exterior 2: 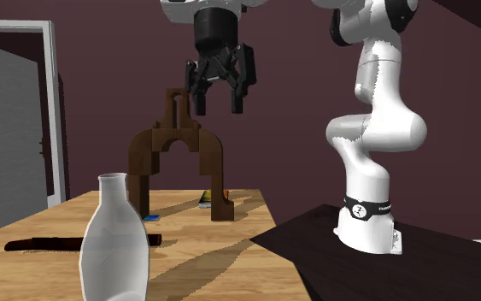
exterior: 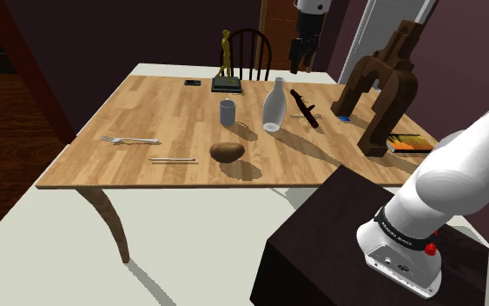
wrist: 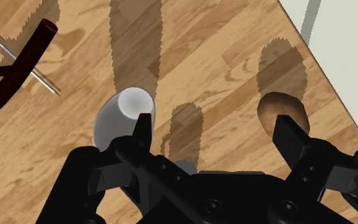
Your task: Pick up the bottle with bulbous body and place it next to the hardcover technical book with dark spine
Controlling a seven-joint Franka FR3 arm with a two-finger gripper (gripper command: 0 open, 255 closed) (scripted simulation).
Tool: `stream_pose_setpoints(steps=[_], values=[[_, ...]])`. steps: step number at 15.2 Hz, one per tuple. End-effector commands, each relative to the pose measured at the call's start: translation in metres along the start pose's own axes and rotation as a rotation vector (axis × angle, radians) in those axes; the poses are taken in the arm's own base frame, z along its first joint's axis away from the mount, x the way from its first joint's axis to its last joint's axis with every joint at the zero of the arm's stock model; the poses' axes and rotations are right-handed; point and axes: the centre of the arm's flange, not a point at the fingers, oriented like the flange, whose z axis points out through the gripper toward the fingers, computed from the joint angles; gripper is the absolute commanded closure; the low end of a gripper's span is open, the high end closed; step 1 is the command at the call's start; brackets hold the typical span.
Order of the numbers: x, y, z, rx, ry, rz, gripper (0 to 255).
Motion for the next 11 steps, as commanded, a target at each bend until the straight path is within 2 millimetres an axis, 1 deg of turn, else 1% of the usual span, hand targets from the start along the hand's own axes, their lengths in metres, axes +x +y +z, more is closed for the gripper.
stream_pose_setpoints(steps=[1,11], values=[[0.020,0.019,0.013,0.003,-0.003,0.001,0],[0.109,0.101,0.072,0.019,-0.017,0.007,0]])
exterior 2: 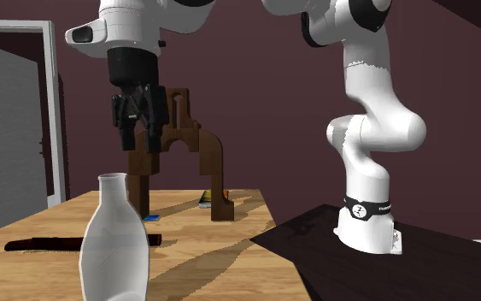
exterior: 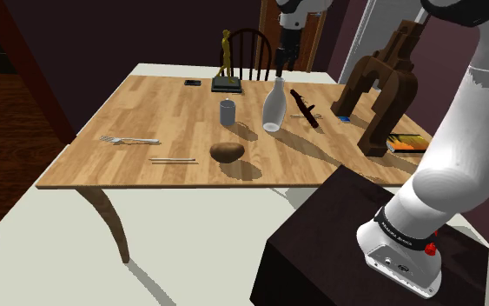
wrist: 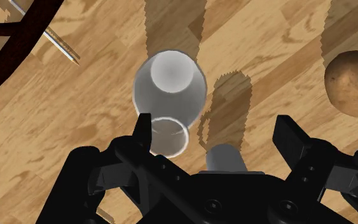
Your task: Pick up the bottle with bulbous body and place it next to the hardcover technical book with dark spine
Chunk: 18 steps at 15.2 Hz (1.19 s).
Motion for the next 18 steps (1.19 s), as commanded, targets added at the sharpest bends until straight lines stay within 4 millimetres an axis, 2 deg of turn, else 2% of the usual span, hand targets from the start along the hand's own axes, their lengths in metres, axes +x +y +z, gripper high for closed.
stream_pose_setpoints(steps=[1,4,12,18], values=[[0.017,0.015,0.013,0.003,-0.003,0.001,0],[0.042,0.037,0.028,0.008,-0.007,0.003,0],[0.041,0.037,0.068,0.008,-0.007,0.003,0],[0.041,0.037,0.068,0.008,-0.007,0.003,0]])
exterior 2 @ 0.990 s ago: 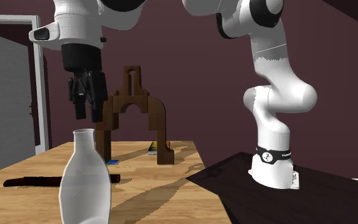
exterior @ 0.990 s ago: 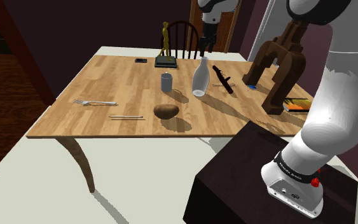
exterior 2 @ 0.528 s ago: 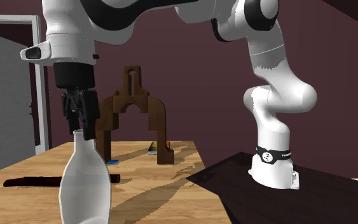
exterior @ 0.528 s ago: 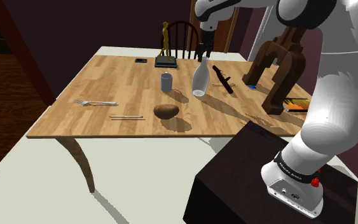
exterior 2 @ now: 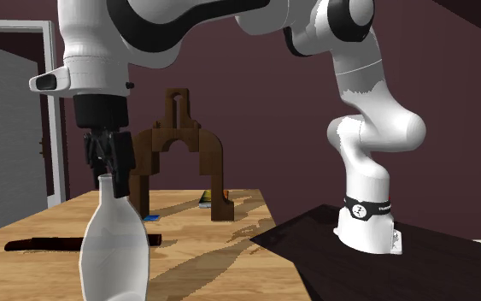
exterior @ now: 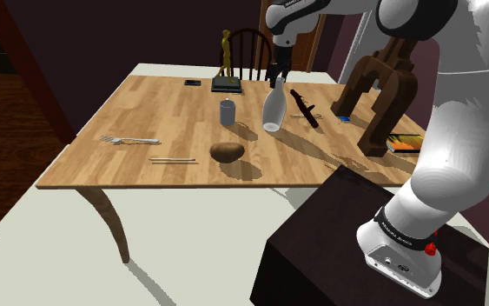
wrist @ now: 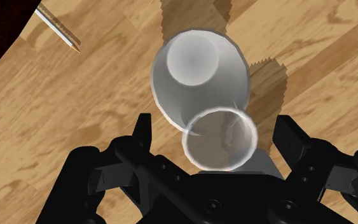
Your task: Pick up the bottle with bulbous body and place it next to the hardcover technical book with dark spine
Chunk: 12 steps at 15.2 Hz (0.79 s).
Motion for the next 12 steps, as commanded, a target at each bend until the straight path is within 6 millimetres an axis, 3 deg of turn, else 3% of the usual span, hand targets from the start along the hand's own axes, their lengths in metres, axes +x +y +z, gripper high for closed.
stream_pose_setpoints(steps=[1,2,12], values=[[0.0000,0.0000,0.0001,0.000,0.000,0.000,0],[0.0000,0.0000,0.0001,0.000,0.000,0.000,255],[-0.0002,-0.0001,-0.0052,0.000,0.000,0.000,255]])
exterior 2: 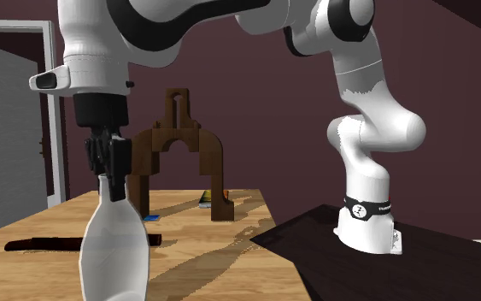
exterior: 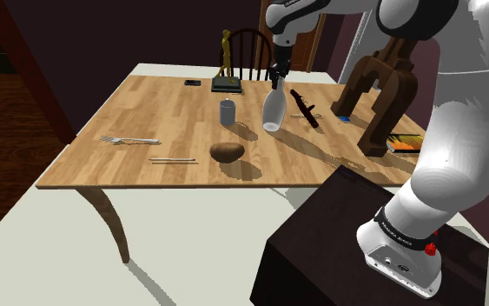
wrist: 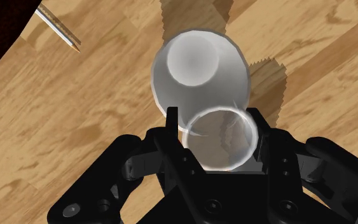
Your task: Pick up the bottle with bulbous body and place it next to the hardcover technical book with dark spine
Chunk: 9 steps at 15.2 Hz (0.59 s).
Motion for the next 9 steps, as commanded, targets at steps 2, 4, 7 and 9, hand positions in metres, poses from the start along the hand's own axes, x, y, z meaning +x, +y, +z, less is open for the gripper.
stream_pose_setpoints(steps=[2,4,7,9], values=[[0.000,0.000,-0.014,0.000,0.000,0.000,255],[-0.001,0.000,-0.024,0.000,0.000,0.000,255],[-0.002,0.000,-0.040,0.000,0.000,0.000,255],[-0.002,0.000,-0.051,0.000,0.000,0.000,255]])
